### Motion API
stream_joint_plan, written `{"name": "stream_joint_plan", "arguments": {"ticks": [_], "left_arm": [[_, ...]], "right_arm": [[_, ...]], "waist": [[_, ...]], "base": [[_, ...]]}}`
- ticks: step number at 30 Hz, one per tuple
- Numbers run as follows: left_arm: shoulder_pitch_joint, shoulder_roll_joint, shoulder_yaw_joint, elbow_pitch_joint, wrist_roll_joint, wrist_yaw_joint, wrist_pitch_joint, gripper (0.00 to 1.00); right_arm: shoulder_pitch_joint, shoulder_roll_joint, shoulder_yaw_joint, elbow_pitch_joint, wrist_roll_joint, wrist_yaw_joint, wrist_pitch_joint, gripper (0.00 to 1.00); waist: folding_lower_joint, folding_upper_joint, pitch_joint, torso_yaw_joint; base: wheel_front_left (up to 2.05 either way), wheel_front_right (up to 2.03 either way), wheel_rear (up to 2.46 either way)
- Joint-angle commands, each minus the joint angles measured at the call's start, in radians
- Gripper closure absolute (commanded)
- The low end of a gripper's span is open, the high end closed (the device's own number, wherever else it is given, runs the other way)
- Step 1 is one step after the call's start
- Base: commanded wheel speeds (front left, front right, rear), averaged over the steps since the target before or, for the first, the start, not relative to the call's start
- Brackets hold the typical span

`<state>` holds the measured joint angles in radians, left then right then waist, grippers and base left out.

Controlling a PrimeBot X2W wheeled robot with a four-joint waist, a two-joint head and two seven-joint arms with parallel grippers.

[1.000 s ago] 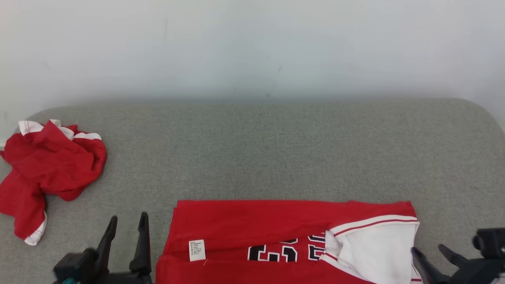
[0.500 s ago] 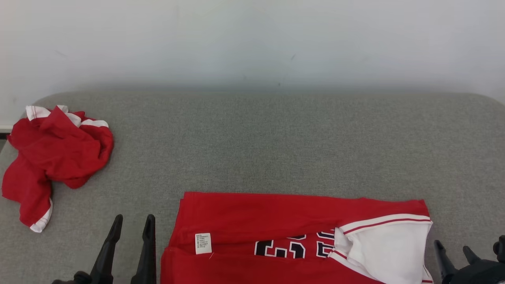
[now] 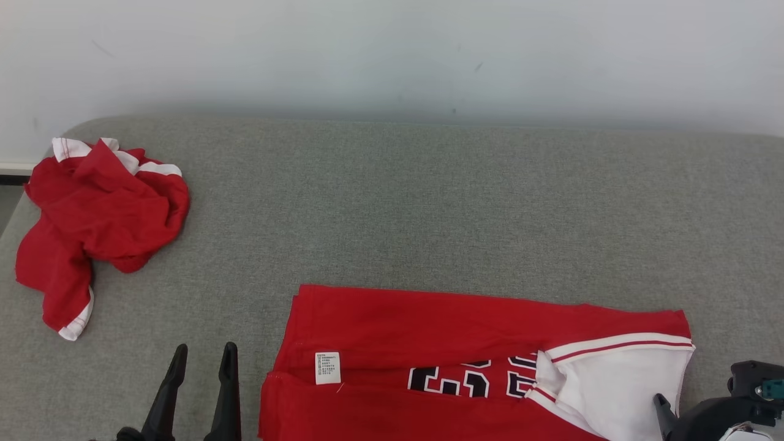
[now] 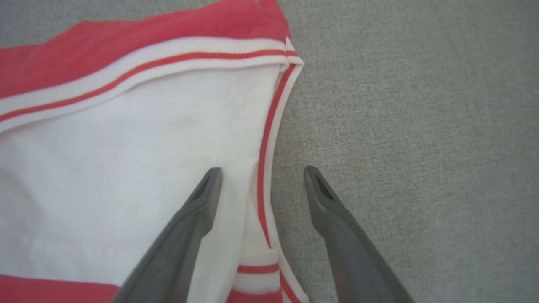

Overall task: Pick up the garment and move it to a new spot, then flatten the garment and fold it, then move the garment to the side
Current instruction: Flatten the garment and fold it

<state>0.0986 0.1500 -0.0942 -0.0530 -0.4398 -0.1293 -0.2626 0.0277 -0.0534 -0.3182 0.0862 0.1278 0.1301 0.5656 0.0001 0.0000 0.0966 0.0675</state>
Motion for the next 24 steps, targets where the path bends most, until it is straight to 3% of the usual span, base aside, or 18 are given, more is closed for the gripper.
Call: {"name": "stream_joint_plan", "arguments": {"ticks": [1, 12, 13, 15, 16, 24], "left_arm": [[-0.016, 0.0, -0.007, 0.006, -0.009, -0.001, -0.002, 0.0], [-0.038, 0.011, -0.013, 0.036, -0.02, -0.001, -0.002, 0.0], [-0.038, 0.012, -0.014, 0.038, -0.021, -0.001, -0.002, 0.0], [-0.037, 0.013, -0.015, 0.04, -0.023, -0.001, -0.002, 0.0], [-0.036, 0.013, -0.015, 0.042, -0.024, -0.001, -0.002, 0.0], [-0.02, 0.012, 0.0, 0.046, -0.022, -0.002, -0.002, 0.0]], "right_arm": [[-0.016, -0.001, -0.005, 0.026, -0.015, 0.001, 0.01, 0.0], [-0.086, 0.004, -0.016, 0.177, -0.042, 0.001, 0.08, 0.0], [-0.091, 0.006, -0.014, 0.186, -0.037, 0.001, 0.092, 0.07], [-0.096, 0.006, -0.017, 0.191, -0.033, 0.002, 0.104, 0.95], [-0.098, 0.007, -0.017, 0.187, -0.033, 0.002, 0.1, 1.0], [-0.13, 0.0, -0.164, 0.118, -0.057, -0.001, 0.032, 1.0]], "waist": [[-0.0001, 0.0, 0.001, 0.006], [-0.0001, 0.0, 0.014, 0.045], [-0.0001, 0.0, 0.014, 0.048], [-0.0001, 0.0, 0.013, 0.052], [-0.0001, 0.0, 0.013, 0.053], [-0.0001, 0.0, -0.002, 0.041]], "base": [[0.0, 0.0, 0.0], [0.0, 0.0, 0.0], [0.0, 0.0, 0.0], [0.0, 0.0, 0.0], [0.0, 0.0, 0.0], [0.0, 0.0, 0.0]]}}
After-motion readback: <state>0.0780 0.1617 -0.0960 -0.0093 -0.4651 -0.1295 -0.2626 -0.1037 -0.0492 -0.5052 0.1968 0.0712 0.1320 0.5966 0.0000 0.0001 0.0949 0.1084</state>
